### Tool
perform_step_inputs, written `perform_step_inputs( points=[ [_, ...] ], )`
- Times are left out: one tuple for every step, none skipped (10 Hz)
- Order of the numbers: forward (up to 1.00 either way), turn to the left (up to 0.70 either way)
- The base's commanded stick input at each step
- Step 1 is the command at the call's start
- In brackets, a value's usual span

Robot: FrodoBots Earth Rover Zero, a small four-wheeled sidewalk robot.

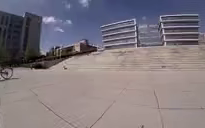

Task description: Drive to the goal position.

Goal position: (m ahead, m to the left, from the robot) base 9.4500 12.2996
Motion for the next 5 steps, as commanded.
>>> perform_step_inputs(
  points=[
    [0.70,0.35],
    [0.70,0.35],
    [0.70,0.35],
    [0.70,0.35],
    [0.70,0.22]
  ],
)
